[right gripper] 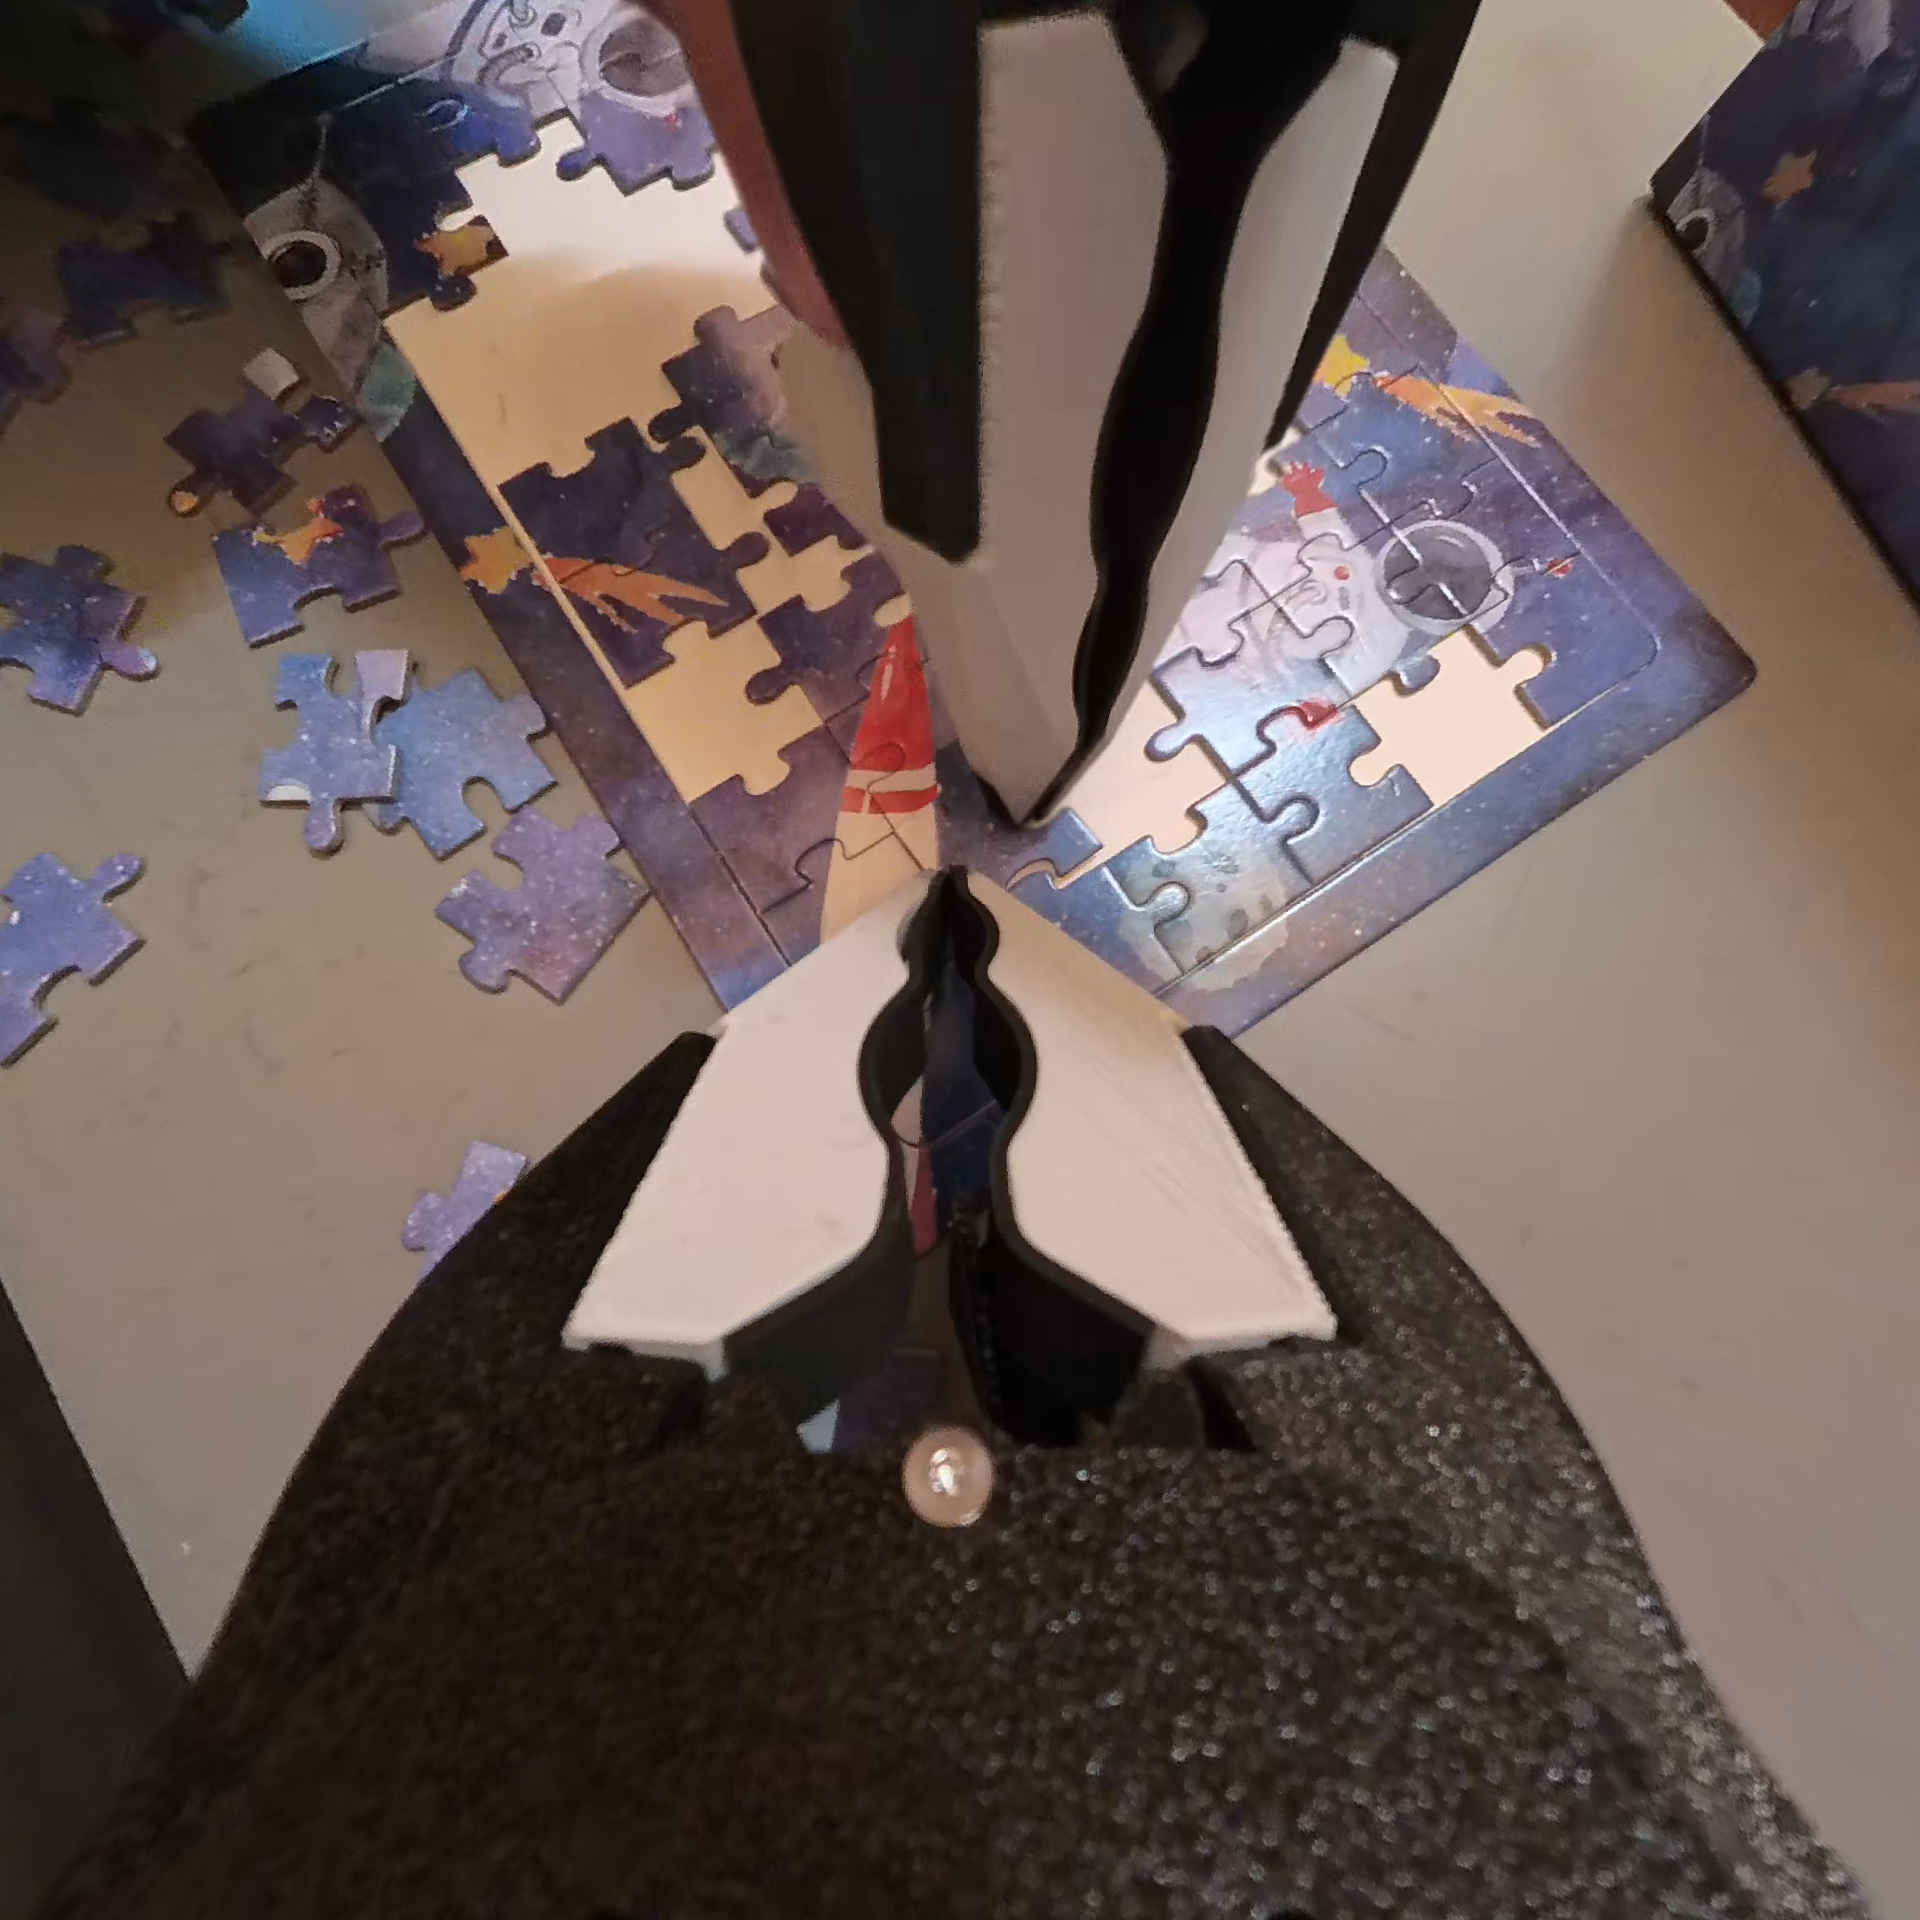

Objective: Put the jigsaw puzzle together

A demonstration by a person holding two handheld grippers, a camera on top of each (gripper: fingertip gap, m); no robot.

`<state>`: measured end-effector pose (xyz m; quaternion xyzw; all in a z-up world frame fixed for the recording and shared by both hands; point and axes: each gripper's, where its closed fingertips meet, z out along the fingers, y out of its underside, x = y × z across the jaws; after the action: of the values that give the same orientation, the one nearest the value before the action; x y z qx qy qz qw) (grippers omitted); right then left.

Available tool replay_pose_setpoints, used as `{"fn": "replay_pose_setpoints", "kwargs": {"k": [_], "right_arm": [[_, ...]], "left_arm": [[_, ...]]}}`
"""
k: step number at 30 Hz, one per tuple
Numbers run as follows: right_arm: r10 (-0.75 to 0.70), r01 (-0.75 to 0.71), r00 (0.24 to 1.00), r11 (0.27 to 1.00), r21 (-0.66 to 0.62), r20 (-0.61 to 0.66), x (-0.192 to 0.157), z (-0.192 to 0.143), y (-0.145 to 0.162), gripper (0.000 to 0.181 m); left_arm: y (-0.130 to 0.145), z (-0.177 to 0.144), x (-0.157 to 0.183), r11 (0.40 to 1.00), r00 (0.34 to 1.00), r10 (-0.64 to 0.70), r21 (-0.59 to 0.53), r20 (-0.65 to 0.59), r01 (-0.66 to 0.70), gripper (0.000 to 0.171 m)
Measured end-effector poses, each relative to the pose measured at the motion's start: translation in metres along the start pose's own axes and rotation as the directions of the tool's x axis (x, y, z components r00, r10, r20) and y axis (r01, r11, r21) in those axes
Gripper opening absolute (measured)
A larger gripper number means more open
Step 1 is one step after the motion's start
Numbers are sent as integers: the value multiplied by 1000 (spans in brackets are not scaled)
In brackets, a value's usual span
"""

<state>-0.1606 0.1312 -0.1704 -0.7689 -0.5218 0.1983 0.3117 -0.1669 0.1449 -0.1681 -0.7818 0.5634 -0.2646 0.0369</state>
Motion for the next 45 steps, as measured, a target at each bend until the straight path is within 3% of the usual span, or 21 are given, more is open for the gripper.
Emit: {"fn": "replay_pose_setpoints", "kwargs": {"k": [10, 16, 21, 26, 31, 34, 37, 40, 42, 45], "right_arm": [[6, -6, 1000, 1000, 6, 20, -2, -1, -1, 0], [28, -26, 999, 998, 62, -33, 10, -9, -11, 0], [-13, 13, 1000, 1000, 2, -29, 5, 0, 0, 0], [6, -6, 1000, 1000, 0, -28, 8, -1, 0, 0], [5, -1, 998, 998, 59, -70, 12, -15, -9, 0], [19, -4, 993, 992, 129, -115, 19, -29, -18, 0], [51, -33, 993, 987, 158, -110, 22, -34, -22, 0], [86, -71, 992, 985, 157, -91, 23, -36, -19, 0], [105, -89, 990, 983, 160, -93, 22, -40, -19, 0], [147, -136, 987, 980, 143, -68, 13, -47, -16, 5]], "left_arm": [[-1, -4, 5, 999, 1000, 22, 41, -10, -22, 0], [6, -1, 1, 999, 999, 20, 44, 24, -22, 0], [5, -3, -1, 998, 1000, -7, 56, 9, 6, 0], [7, -37, 3, 988, 996, -9, 155, 88, -5, 0], [52, -92, 19, 969, 905, -96, 246, 414, -9, 8], [97, -117, 49, 940, 826, -224, 337, 517, 44, 16], [140, -118, 82, 876, 755, -400, 459, 519, 148, 17], [176, -99, 110, 778, 678, -568, 572, 466, 259, 19], [190, -86, 119, 729, 644, -622, 629, 445, 269, 19], [207, -85, 114, 671, 541, -688, 708, 484, 220, 19]]}}
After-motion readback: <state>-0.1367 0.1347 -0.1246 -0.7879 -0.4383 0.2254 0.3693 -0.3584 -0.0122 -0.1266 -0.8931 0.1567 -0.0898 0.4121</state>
